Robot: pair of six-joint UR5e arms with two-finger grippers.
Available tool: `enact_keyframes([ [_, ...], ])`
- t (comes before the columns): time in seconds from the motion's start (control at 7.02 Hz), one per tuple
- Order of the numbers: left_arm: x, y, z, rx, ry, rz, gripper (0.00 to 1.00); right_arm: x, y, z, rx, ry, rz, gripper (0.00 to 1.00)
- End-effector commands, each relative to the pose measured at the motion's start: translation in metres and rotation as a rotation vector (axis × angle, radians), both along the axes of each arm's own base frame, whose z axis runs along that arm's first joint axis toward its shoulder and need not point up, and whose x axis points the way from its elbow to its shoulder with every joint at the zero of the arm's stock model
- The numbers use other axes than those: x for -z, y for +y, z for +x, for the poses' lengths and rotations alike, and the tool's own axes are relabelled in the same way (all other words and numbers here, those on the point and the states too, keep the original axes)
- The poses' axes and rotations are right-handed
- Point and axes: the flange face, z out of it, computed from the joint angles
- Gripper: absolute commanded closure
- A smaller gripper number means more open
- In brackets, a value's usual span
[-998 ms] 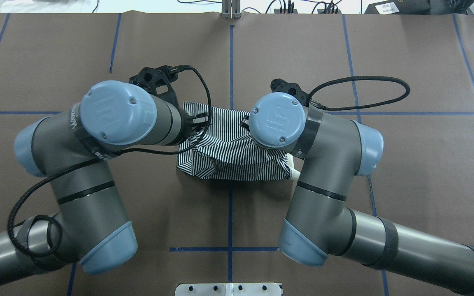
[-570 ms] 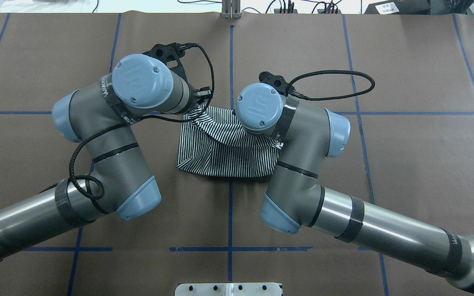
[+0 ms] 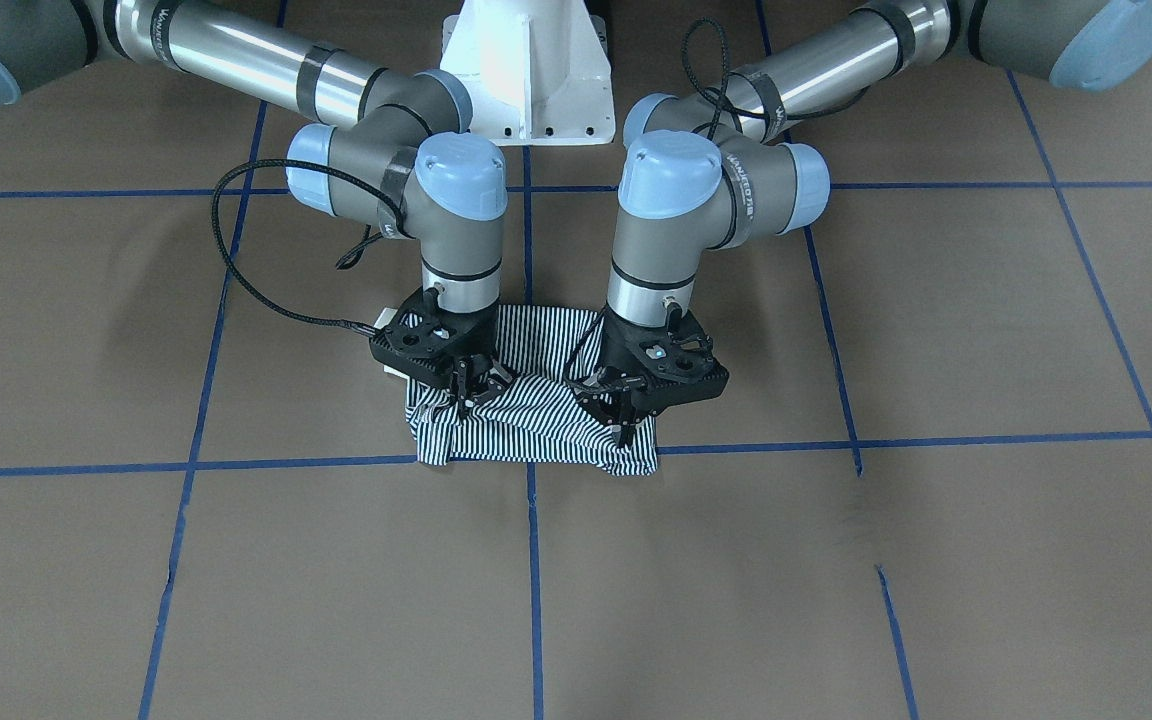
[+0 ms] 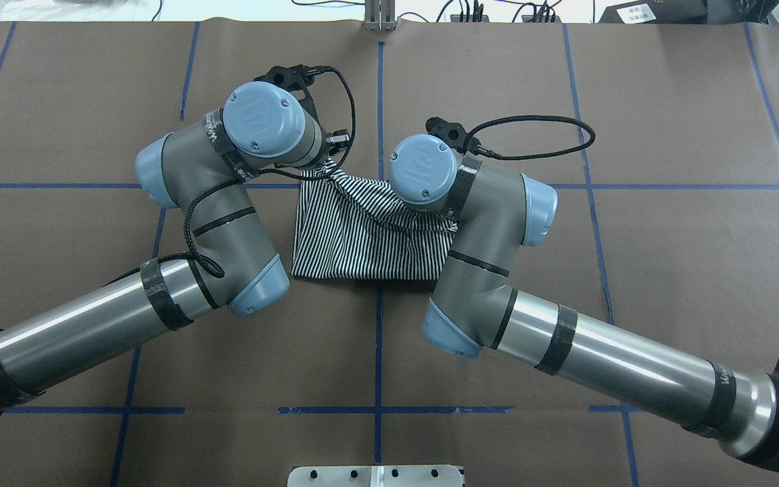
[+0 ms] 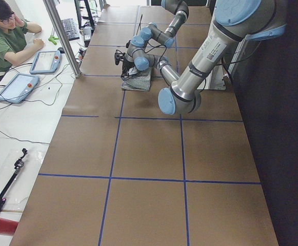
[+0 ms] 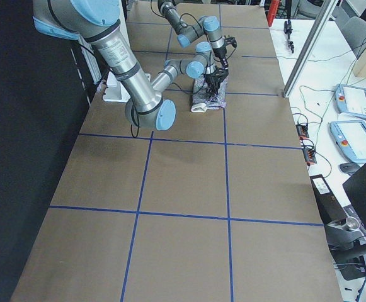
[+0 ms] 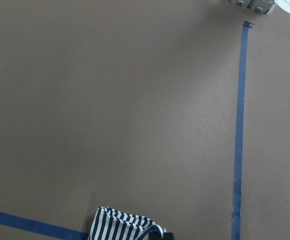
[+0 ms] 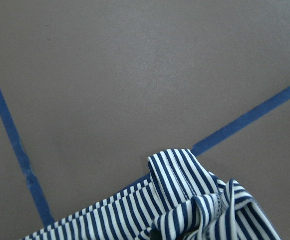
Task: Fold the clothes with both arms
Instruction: 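Release the shirt and raise both grippers away from it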
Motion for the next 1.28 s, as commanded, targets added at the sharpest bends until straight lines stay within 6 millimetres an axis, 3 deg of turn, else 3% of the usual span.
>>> enact_keyframes([
  [0.0, -0.009, -0.002, 0.002, -0.046, -0.033, 0.05, 0.48, 0.0, -0.012, 0.006, 0.041, 0.021, 0.044, 0.42],
  [0.14, -0.004, -0.005, -0.005, -0.108, -0.055, 0.154, 0.0, 0.015, -0.016, 0.012, 0.07, 0.018, 0.083, 0.0],
  [0.29, -0.013, -0.005, -0.022, -0.143, -0.049, 0.179, 0.0, 0.028, -0.028, 0.023, 0.098, -0.002, 0.076, 0.0],
  [0.43, -0.025, -0.014, -0.063, -0.215, -0.039, 0.237, 0.0, 0.04, -0.029, 0.03, 0.151, -0.017, 0.103, 0.0],
  [0.57, -0.048, -0.017, -0.098, -0.281, -0.041, 0.294, 0.0, 0.048, -0.024, 0.035, 0.162, -0.027, 0.125, 0.0],
  [0.71, -0.056, -0.019, -0.105, -0.289, -0.037, 0.306, 0.0, 0.05, -0.002, 0.024, 0.189, -0.031, 0.145, 0.0],
  [1.0, -0.054, -0.019, -0.105, -0.282, -0.032, 0.302, 0.0, 0.045, 0.07, -0.037, 0.262, 0.104, 0.283, 0.0],
  [1.14, -0.056, -0.019, -0.105, -0.281, -0.032, 0.298, 0.0, 0.039, 0.084, -0.048, 0.28, 0.14, 0.284, 0.0],
])
